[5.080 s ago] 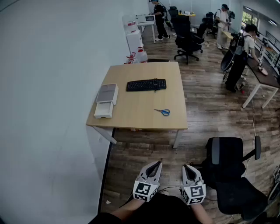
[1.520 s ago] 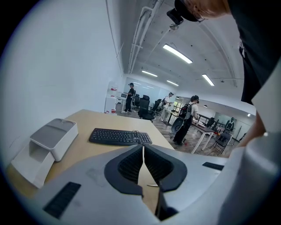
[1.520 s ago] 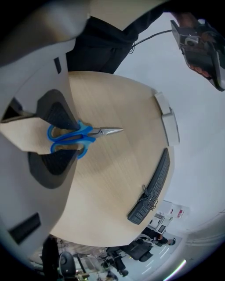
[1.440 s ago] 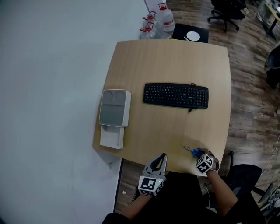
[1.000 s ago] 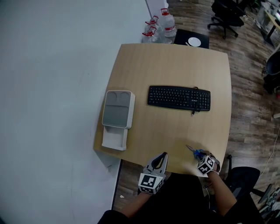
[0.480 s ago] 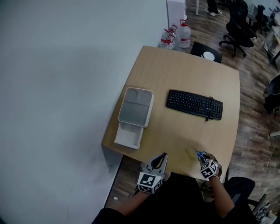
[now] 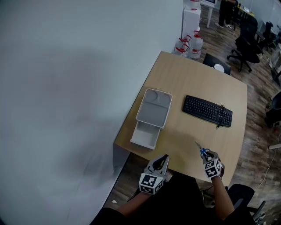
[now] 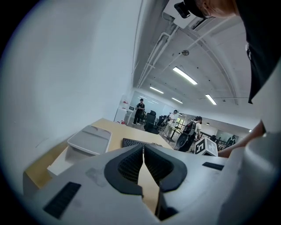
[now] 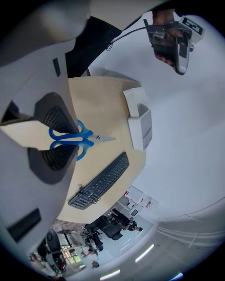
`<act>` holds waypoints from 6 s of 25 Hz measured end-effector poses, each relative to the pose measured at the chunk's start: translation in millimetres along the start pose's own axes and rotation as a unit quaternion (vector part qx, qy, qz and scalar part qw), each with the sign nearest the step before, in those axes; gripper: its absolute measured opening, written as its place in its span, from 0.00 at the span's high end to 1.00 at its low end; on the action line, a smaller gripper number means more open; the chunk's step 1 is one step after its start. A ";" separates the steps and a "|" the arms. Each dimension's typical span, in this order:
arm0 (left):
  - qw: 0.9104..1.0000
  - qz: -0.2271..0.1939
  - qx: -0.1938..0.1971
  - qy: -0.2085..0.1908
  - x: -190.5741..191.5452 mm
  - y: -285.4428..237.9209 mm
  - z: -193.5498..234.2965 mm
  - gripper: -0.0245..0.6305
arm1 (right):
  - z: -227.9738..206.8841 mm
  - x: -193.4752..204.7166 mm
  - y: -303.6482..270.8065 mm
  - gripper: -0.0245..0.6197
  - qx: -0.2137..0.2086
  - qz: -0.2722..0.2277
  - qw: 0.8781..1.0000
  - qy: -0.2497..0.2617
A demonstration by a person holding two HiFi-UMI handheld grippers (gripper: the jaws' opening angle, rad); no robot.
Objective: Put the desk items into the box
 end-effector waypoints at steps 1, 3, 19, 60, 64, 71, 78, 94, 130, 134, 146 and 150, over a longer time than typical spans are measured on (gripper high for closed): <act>1.000 -0.003 0.000 -0.001 -1.8 7.5 7.2 0.93 | 7.6 -11.4 1.4 0.74 0.001 -0.007 1.000 0.001; 1.000 -0.009 -0.001 -0.003 -5.1 21.6 22.0 0.93 | 23.2 -34.9 2.4 0.74 0.004 -0.022 1.000 0.004; 0.996 -0.046 -0.067 0.026 -3.1 109.2 115.5 0.93 | 140.6 -189.7 -35.5 0.74 -0.071 -0.103 0.992 0.009; 0.995 0.031 -0.093 -0.004 -30.4 48.3 184.4 0.93 | 172.4 -287.8 -201.7 0.74 -0.120 0.019 0.988 0.096; 0.995 0.031 -0.092 -0.004 -30.2 47.1 184.0 0.93 | 174.0 -290.2 -200.6 0.74 -0.127 0.040 0.986 0.102; 0.995 0.026 -0.097 0.002 -27.7 51.3 182.3 0.93 | 179.8 -291.1 -204.4 0.74 -0.137 0.094 0.975 0.145; 0.994 0.029 -0.103 -0.005 -26.7 60.5 179.8 0.93 | 181.5 -290.0 -202.9 0.73 -0.113 0.082 0.978 0.154; 0.995 0.009 -0.102 -0.008 -28.0 77.9 169.1 0.93 | 172.0 -283.0 -182.7 0.62 -0.172 -0.063 0.983 0.011; 0.993 -0.093 0.026 -0.072 -58.0 67.7 -48.6 0.93 | 104.9 -91.9 193.5 0.86 0.008 -0.406 0.894 -0.189; 0.989 -0.112 0.032 -0.095 -63.6 69.1 -95.9 0.93 | 95.9 -44.0 232.3 0.86 0.054 -0.421 0.883 -0.199; 0.986 -0.104 0.079 -0.105 -27.4 75.0 -180.8 0.93 | 100.1 46.7 286.4 0.87 0.128 -0.428 0.867 -0.220; 0.984 -0.101 0.097 -0.113 -22.9 69.6 -192.3 0.93 | 99.9 63.3 286.3 0.87 0.139 -0.428 0.860 -0.239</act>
Point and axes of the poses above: the fingertips, and each gripper's own axes: y backward along the fingers, z to its left, x out of its underside, the point moved 8 cm from there along y, backward along the fingers, and after that the axes turned 5 degrees about -x, right-handed, at the moved point
